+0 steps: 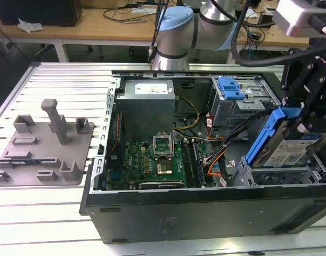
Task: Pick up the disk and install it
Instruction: 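Insert the disk into the insertion slot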
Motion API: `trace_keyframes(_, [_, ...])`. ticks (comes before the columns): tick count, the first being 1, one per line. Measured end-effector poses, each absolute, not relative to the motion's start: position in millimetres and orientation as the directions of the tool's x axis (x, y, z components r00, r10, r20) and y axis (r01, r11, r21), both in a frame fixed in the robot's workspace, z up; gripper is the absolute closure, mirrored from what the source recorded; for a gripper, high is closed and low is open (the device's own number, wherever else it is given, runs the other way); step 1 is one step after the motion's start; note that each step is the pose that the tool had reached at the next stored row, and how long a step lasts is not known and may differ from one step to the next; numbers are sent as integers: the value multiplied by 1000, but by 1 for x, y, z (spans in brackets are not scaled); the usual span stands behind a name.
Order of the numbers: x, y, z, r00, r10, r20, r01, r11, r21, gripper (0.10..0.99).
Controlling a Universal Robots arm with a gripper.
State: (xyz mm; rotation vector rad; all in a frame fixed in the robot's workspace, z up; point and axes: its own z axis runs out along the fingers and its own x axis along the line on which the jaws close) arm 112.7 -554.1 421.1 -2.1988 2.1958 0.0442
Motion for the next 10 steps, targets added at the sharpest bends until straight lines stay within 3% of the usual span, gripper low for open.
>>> trace_keyframes(8, [113,-554,398,2,-999,-44,-1000,-1,-4,710])
trace_keyframes(9, [113,-554,397,2,-999,-44,-1000,-1,-4,584])
trace_keyframes(10, [113,-554,397,1,-999,-44,-1000,-1,-4,584])
